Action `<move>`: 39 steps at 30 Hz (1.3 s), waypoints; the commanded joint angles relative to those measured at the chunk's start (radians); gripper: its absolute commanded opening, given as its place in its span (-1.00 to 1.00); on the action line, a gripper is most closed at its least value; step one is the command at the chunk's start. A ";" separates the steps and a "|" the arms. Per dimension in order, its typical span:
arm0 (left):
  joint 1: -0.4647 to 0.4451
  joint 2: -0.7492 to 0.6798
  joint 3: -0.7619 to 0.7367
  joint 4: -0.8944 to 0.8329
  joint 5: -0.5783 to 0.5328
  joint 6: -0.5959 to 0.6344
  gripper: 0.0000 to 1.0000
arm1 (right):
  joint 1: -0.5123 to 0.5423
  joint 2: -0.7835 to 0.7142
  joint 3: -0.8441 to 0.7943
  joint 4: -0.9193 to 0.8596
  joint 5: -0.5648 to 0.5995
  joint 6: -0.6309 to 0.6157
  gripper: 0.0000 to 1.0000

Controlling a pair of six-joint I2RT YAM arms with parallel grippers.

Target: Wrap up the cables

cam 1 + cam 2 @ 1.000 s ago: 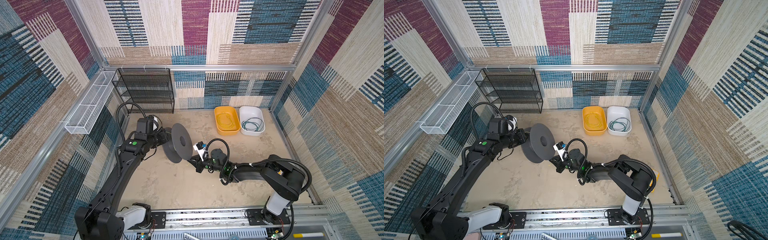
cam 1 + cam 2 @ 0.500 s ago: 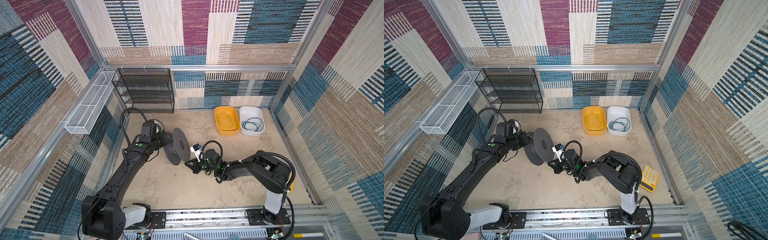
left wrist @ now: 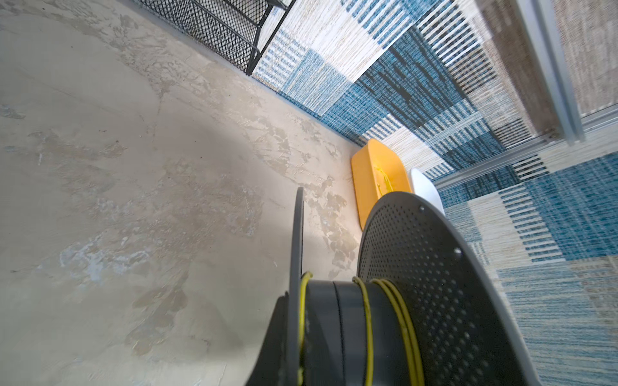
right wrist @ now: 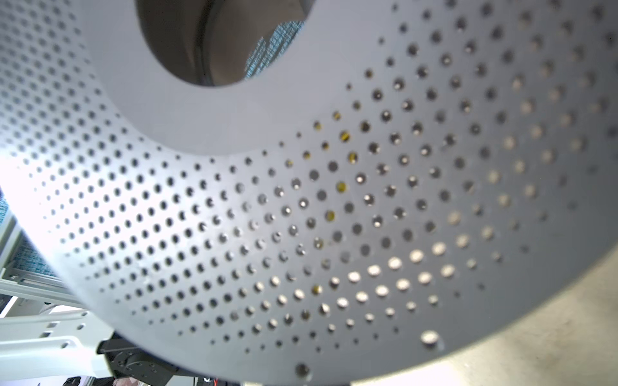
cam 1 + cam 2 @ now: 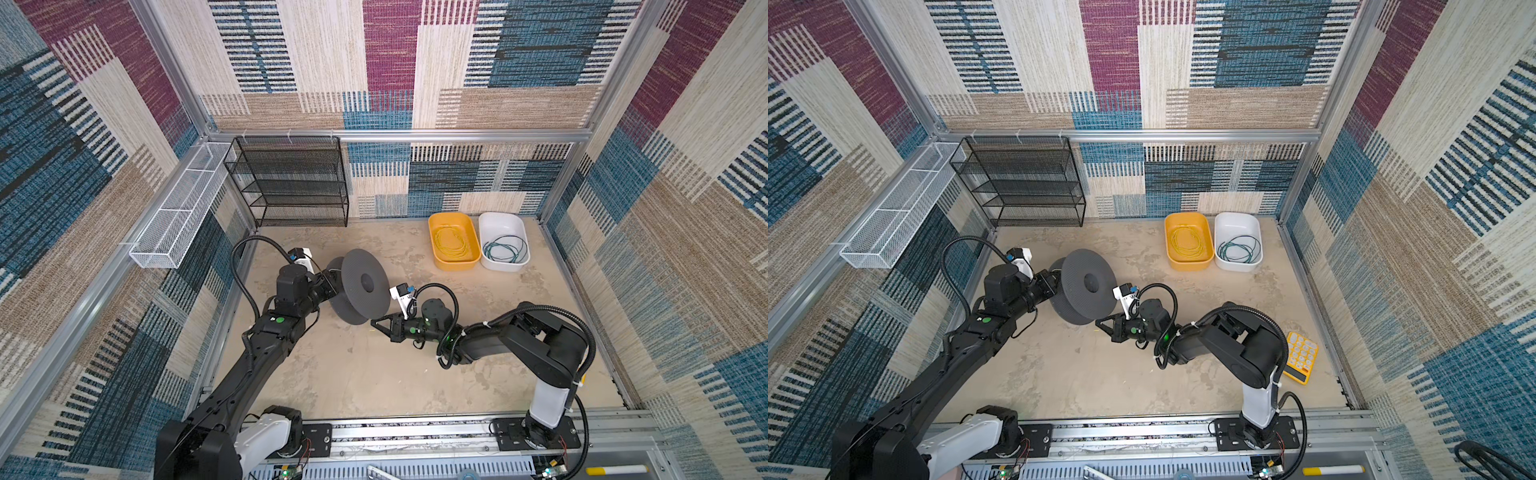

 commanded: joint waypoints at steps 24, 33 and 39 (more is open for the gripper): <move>-0.020 -0.101 -0.100 0.613 -0.050 -0.074 -1.00 | 0.010 -0.013 -0.045 0.155 -0.112 0.134 -0.96; -0.070 -0.130 -0.187 0.700 -0.141 -0.050 -1.00 | 0.021 -0.036 -0.023 0.243 -0.161 0.196 -1.00; -0.115 -0.102 -0.196 0.739 -0.178 -0.039 -1.00 | 0.060 -0.011 0.028 0.321 -0.188 0.225 -1.00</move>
